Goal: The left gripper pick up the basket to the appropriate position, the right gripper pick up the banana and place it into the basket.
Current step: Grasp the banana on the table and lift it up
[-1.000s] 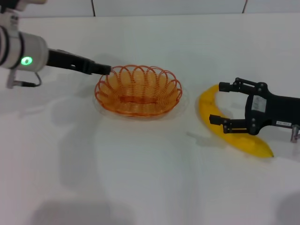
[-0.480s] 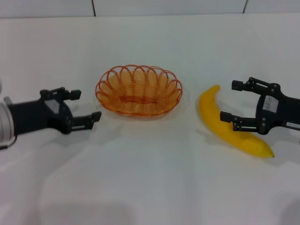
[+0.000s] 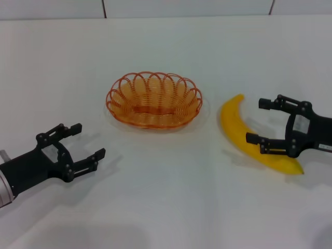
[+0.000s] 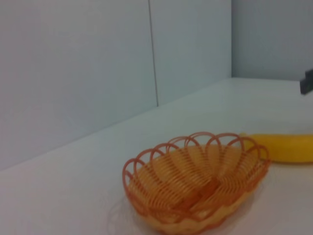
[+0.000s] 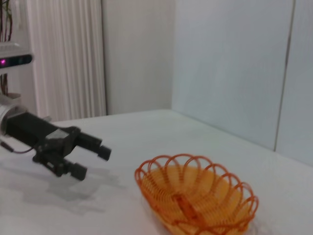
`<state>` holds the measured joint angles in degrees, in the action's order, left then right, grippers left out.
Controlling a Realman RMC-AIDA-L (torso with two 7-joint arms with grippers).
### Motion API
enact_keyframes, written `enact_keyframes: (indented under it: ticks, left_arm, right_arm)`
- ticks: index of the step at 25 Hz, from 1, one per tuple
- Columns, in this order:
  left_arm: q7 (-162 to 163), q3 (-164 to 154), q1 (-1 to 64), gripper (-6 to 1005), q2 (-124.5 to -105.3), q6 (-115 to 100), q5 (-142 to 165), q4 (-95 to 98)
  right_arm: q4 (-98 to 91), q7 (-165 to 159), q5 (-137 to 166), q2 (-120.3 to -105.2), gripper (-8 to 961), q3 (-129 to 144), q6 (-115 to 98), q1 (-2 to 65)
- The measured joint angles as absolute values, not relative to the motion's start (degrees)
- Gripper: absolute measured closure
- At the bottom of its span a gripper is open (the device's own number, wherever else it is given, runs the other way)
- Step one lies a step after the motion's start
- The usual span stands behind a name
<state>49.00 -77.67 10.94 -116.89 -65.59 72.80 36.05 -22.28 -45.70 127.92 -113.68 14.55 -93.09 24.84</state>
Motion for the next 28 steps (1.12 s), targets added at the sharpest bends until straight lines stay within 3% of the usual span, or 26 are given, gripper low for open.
enact_keyframes:
  ticks: [28]
  left_arm:
    - [46.76,-75.57,11.42,149,-116.89,-71.19,71.63,35.46]
  right_arm:
    - [-25.16,-70.75,132.03,-114.49,81,24.77,-80.39,28.92]
